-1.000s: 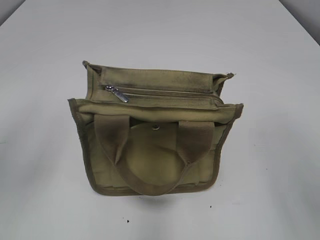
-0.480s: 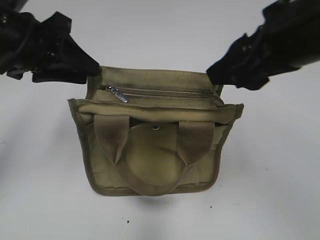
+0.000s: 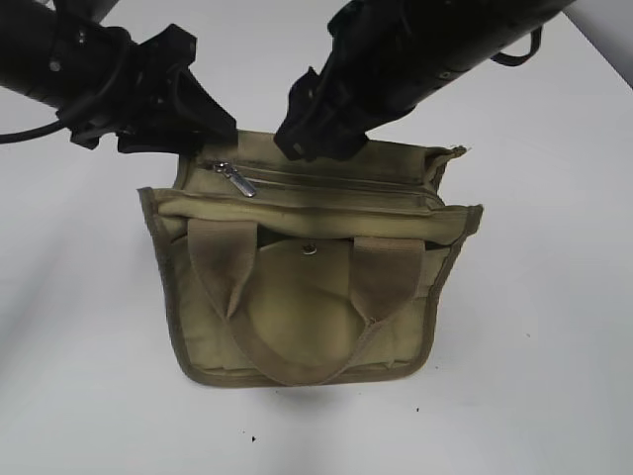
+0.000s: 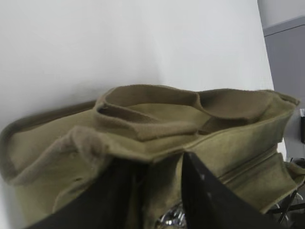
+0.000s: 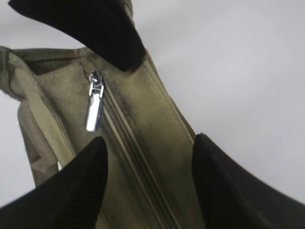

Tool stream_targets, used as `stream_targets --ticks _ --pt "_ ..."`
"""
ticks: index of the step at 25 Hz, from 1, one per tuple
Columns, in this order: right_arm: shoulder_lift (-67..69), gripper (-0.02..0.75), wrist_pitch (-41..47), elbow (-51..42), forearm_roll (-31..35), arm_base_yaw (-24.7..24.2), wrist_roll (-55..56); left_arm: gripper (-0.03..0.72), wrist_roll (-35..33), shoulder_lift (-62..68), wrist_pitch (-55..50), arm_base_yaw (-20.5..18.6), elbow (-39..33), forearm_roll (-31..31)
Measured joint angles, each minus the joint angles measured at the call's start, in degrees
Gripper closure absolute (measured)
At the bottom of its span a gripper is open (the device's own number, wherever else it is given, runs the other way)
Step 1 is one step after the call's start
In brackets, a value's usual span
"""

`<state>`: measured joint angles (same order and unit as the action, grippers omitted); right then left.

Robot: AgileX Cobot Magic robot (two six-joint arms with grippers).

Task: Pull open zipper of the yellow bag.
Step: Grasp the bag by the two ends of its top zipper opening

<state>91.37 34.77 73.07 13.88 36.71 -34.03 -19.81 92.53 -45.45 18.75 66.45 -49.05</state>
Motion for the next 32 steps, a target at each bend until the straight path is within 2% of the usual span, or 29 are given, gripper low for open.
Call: stream_targets --ticks 2,4,9,26,32 --pt "1.6 0.293 -0.1 1.6 0.0 0.8 -0.1 0.416 0.0 0.1 0.5 0.8 1.0 0.1" --pt "3.0 0.293 -0.4 2.7 0.0 1.8 -0.2 0.459 0.0 0.3 0.8 1.3 1.6 0.1" --pt "5.3 0.293 -1.9 2.9 0.0 3.0 -0.4 0.655 0.0 0.6 0.7 1.3 1.9 0.5" --pt "7.4 0.293 -2.4 3.5 0.8 4.1 -0.5 0.659 0.0 0.6 -1.4 1.3 1.9 -1.2" --pt "8.9 0.293 -2.4 3.6 -1.9 4.1 -0.5 0.659 0.0 0.6 -1.4 1.3 1.9 -1.4"
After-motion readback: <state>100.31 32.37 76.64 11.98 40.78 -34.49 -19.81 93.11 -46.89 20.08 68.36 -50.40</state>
